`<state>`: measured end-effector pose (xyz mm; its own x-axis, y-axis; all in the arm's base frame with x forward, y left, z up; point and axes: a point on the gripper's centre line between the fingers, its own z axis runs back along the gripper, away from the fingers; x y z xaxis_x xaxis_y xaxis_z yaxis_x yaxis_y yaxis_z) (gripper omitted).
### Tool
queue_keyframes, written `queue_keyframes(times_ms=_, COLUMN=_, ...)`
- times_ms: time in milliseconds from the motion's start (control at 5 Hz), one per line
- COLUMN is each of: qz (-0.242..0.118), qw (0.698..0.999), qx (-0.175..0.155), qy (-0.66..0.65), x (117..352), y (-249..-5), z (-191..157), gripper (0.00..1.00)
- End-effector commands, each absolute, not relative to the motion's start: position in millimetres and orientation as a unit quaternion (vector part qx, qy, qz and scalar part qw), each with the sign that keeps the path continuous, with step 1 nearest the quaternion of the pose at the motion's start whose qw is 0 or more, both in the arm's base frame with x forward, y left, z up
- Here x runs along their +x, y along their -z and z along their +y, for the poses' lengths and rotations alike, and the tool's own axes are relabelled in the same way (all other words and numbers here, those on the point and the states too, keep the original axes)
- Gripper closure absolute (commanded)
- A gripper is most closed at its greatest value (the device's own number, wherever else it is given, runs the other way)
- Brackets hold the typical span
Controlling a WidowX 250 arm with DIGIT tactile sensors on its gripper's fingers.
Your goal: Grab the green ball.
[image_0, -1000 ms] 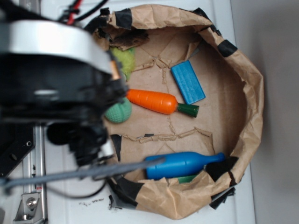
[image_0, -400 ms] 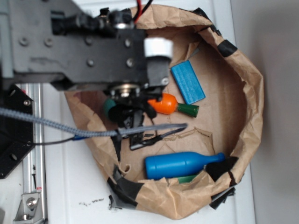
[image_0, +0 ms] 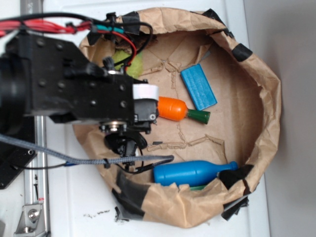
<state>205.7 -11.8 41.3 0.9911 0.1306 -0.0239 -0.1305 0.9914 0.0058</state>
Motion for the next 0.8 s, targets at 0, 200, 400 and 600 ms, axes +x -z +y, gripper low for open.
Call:
queue_keyframes(times_ms=0, qz=0.020, qw=0.994, qx=-0.049, qy=-0.099, x=219.5, y=-17.9, z=-27.1, gripper=0.00)
queue_keyframes(times_ms=200, qz=0.019, qw=0.995, qx=-0.046, qy=-0.087, x=217.1, y=-15.1, z=-40.7, gripper=1.00)
queue_keyframes(times_ms=400, qz=0.018, qw=0.997, qx=-0.032, qy=-0.071, x=216.4, y=-13.1, z=-40.7, gripper=1.00)
queue_keyframes(times_ms=600, qz=0.010, qw=0.998, qx=-0.020, qy=-0.059, x=218.8, y=-18.2, z=-41.0, gripper=1.00)
